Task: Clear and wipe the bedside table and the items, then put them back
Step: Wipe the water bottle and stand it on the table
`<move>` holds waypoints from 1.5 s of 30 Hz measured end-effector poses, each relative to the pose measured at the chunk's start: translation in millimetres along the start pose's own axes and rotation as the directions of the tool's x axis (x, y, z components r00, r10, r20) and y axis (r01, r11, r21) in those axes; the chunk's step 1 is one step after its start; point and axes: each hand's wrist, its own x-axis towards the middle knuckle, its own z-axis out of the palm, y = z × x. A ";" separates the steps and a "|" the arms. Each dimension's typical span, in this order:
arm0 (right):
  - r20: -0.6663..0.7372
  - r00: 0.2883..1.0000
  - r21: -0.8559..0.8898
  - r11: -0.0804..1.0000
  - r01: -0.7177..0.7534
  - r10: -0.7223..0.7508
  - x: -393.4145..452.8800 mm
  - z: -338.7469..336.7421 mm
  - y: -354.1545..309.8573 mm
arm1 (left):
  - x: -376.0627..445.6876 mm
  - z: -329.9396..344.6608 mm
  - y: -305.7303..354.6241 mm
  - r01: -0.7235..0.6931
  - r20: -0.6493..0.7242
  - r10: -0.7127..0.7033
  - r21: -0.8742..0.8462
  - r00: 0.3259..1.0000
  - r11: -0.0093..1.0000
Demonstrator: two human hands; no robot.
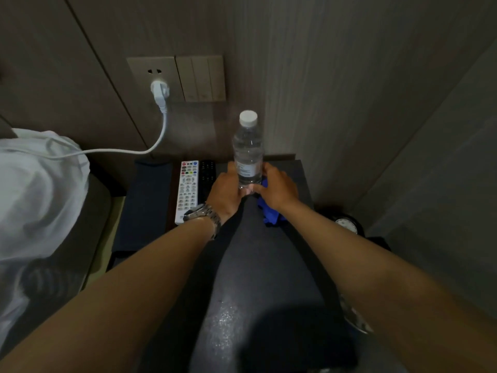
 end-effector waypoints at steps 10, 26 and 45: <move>-0.013 0.999 -0.020 0.999 0.039 -0.039 41.9 -4.1 4.2 | 43.5 1.0 -3.1 0.033 0.024 -0.033 0.005 0.999 0.999; 0.087 0.996 0.046 0.999 -0.029 0.025 38.9 -16.4 11.4 | 30.8 1.9 3.1 0.178 0.053 -0.173 -0.101 0.983 0.979; -0.112 0.993 -0.064 0.997 -0.049 0.042 -65.1 -32.4 -93.1 | -76.2 -90.7 38.8 -0.043 -0.184 0.060 0.096 0.981 0.994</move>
